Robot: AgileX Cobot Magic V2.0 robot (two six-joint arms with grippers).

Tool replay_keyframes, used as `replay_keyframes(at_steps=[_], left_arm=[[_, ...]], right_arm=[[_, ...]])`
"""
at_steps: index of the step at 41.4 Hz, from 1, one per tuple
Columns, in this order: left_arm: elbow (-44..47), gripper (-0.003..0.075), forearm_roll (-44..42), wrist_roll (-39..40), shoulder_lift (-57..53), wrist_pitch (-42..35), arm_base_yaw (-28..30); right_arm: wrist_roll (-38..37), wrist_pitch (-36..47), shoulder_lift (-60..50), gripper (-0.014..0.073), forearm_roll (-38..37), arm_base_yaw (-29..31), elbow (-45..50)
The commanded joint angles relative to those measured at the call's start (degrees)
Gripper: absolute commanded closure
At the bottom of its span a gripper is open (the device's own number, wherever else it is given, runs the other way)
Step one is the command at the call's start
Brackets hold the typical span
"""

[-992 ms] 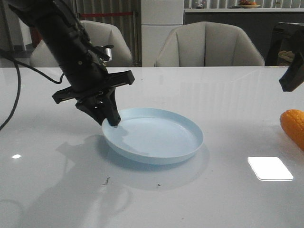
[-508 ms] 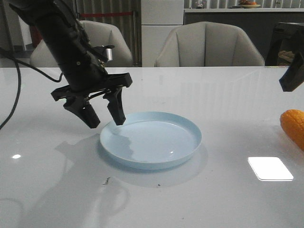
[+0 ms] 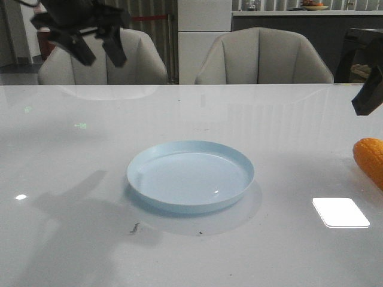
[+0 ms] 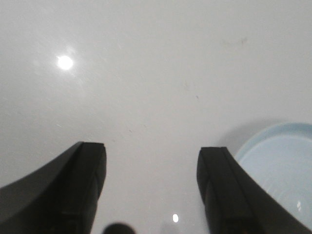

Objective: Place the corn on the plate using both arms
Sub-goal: 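Open the left gripper and lift it away from the plate, then lower the right gripper over the yellow corn cob and grasp it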

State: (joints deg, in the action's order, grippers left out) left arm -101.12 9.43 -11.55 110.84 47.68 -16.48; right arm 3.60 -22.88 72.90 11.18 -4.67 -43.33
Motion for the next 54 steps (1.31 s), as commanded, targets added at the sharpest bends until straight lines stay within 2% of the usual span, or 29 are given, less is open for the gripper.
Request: replay_keyframes(at_steps=[1,9,17,24,33,41,46,50,54], left_arm=[[-0.60,0.0293,0.14,-0.31,-7.33,-5.39,2.61],[7.95,0.0346,0.14,-0.31,-16.82,-12.18,9.53],[25.60,0.0405,0.14,-1.48,-27.80,-21.33,16.31],[41.29,0.0439,0.14,-3.65,-37.20,-31.14,18.42],[57.21,0.0455,0.48,-3.65,-45.73,-36.21,18.52],[62.25,0.0463,0.48,-3.65,-49.03,-35.66,18.52],[62.35,0.0463,0.48,-3.65,-49.17,-35.27,18.52],[62.35,0.0463,0.48,-3.65,-49.17,-35.27,18.52],[62.35,0.0463,0.48,-3.65,-49.17,-35.63,18.52]], right_arm=[[0.07,2.68,-1.25,-0.0009,0.15,0.50,-1.95],[0.07,2.68,-1.25,-0.0009,0.15,0.50,-1.95],[0.07,2.64,-1.25,-0.0009,0.15,0.50,-1.95],[0.07,2.55,-1.25,-0.0009,0.15,0.50,-1.95],[0.07,1.90,-1.25,-0.0009,0.15,0.50,-1.95],[-1.66,0.66,-1.18,-0.0009,0.15,2.73,-2.15],[-5.57,-1.98,-0.23,-0.0009,0.15,9.22,-5.21],[-3.22,-5.94,2.28,-0.0009,-0.28,13.80,-9.04],[1.69,-10.09,6.58,-0.0009,-0.28,14.71,-13.59]])
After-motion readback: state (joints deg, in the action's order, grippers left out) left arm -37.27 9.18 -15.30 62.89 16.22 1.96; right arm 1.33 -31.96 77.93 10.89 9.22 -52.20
